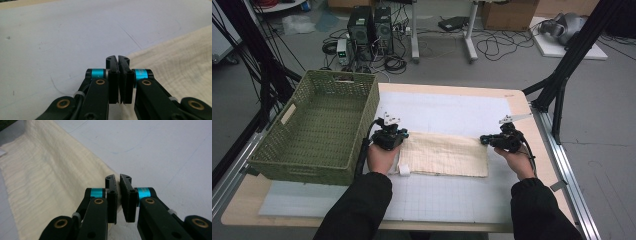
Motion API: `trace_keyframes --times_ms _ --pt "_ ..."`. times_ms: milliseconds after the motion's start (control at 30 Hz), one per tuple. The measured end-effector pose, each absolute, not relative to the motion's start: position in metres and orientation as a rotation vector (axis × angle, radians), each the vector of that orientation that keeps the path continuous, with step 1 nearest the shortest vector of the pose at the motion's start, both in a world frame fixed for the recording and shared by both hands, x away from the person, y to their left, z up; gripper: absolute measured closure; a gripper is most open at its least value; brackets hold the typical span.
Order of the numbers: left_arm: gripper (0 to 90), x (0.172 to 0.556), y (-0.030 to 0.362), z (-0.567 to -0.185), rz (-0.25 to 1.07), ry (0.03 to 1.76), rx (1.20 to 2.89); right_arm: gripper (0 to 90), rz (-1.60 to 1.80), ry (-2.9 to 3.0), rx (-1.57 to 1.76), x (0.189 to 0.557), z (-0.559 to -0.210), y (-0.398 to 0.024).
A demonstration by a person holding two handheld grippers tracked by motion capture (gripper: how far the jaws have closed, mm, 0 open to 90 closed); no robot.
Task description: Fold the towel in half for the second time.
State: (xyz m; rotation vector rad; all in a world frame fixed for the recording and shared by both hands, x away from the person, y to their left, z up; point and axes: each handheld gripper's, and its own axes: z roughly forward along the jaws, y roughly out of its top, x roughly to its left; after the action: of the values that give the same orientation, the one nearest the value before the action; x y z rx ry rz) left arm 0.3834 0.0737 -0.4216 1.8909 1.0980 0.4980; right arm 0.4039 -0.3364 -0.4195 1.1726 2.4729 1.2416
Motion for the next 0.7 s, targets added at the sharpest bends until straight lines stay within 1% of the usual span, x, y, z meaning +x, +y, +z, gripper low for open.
trace_keyframes --times_ms 133,233,400,700 --pt "86.9 0.371 0.076 -0.411 0.524 1.051 1.862 84.4 1.287 2.459 1.114 0.393 -0.407 -0.337" --pt "86.8 0.361 0.08 -0.411 0.521 1.035 1.865 84.4 1.334 2.444 1.065 0.38 -0.401 -0.338" --pt "86.8 0.341 0.087 -0.416 0.493 1.002 1.861 84.1 1.345 2.464 1.038 0.36 -0.409 -0.339" --pt "86.7 0.307 0.092 -0.431 0.429 0.952 1.929 83.4 1.348 2.498 0.981 0.33 -0.419 -0.339"
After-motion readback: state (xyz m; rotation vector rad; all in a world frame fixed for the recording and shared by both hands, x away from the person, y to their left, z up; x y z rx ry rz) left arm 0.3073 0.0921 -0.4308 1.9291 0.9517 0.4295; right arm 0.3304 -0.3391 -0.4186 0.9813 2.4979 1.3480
